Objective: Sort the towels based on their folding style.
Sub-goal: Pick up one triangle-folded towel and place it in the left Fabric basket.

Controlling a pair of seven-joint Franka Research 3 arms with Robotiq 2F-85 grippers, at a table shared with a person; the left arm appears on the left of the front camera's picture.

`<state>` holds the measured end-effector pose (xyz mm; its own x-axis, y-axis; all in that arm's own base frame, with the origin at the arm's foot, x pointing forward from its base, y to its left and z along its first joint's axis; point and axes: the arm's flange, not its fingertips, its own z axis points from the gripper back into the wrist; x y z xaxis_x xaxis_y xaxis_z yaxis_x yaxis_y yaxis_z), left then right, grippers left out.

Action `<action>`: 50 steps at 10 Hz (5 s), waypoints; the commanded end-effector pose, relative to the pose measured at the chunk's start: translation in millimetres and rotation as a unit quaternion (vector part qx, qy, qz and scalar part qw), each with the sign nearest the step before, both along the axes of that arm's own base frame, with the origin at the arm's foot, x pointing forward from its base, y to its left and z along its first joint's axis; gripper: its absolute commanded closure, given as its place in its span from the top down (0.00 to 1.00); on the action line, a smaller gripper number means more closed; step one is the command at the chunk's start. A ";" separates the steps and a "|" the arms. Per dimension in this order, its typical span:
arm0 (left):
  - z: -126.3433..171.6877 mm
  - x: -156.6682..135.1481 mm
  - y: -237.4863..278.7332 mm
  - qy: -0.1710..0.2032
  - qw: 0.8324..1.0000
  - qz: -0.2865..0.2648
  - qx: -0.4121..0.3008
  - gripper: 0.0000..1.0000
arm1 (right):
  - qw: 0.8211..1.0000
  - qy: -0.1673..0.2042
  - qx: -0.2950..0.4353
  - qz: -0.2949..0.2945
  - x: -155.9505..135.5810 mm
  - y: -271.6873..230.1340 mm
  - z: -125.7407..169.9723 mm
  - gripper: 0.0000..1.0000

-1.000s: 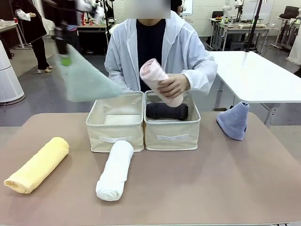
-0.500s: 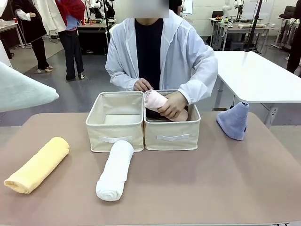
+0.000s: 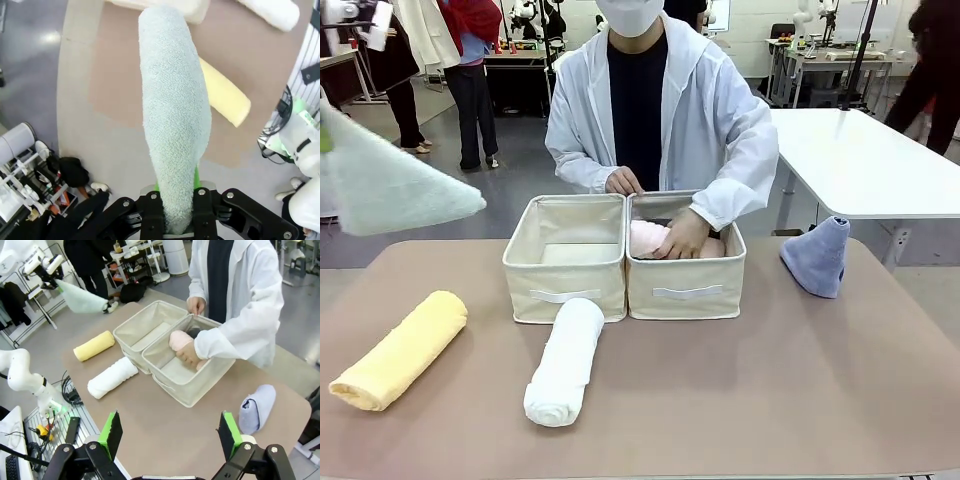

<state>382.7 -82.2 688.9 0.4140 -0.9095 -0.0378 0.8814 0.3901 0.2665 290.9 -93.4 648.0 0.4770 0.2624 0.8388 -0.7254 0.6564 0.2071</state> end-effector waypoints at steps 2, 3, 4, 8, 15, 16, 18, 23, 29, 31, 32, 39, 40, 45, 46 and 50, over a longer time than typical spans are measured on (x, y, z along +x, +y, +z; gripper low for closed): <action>15.4 69.3 -62.3 -0.006 1.000 -0.023 0.016 0.19 | 1.000 -0.008 0.006 0.008 2.0 0.2 -2.7 1.00; 10.4 90.1 -81.7 0.012 0.999 -0.043 0.018 0.19 | 1.000 -0.008 0.006 0.008 2.0 0.2 -2.7 1.00; 2.9 109.1 -96.2 0.029 0.997 -0.062 0.022 0.19 | 1.000 -0.008 0.006 0.008 2.0 0.2 -2.7 1.00; -39.7 158.4 -133.5 0.054 0.990 -0.127 -0.001 0.19 | 1.000 -0.008 0.006 0.008 2.0 0.2 -2.7 1.00; -119.5 173.7 -156.0 0.140 0.968 -0.206 -0.014 0.19 | 1.000 -0.008 0.006 0.008 2.0 0.2 -2.7 1.00; -128.9 174.0 -156.8 0.148 0.967 -0.209 -0.012 0.19 | 1.000 -0.008 0.006 0.008 2.0 0.2 -2.7 1.00; -160.0 173.0 -159.7 0.172 0.959 -0.226 -0.016 0.19 | 1.000 -0.008 0.006 0.008 2.0 0.2 -2.7 1.00; -224.5 169.0 -169.6 0.225 0.940 -0.254 -0.015 0.19 | 1.000 -0.008 0.006 0.008 2.0 0.2 -2.7 1.00; -218.7 166.9 -172.2 0.216 0.937 -0.271 -0.031 1.00 | 1.000 -0.008 0.006 0.008 2.0 0.2 -2.7 1.00; -218.4 167.8 -171.4 0.218 0.937 -0.271 -0.033 1.00 | 1.000 -0.008 0.006 0.008 2.0 0.2 -2.7 1.00; -218.5 167.8 -171.9 0.219 0.937 -0.270 -0.033 1.00 | 1.000 -0.008 0.006 0.008 2.0 0.2 -2.7 1.00; -63.1 76.0 -9.5 0.065 0.940 -0.165 -0.290 1.00 | 1.000 -0.008 0.006 0.008 2.0 0.2 -2.7 1.00; -65.7 60.1 23.0 0.048 0.920 -0.157 -0.355 1.00 | 1.000 -0.008 0.006 0.008 2.0 0.2 -2.7 1.00; -118.0 -11.0 148.9 -0.093 0.860 -0.117 -0.488 1.00 | 1.000 -0.008 0.006 0.008 2.0 0.2 -2.7 1.00; -117.3 -21.2 165.2 -0.103 0.860 -0.109 -0.489 1.00 | 1.000 -0.008 0.006 0.008 2.0 0.2 -2.7 1.00; -108.6 -39.2 182.4 -0.126 0.893 -0.052 -0.428 1.00 | 1.000 -0.008 0.006 0.008 2.0 0.2 -2.7 1.00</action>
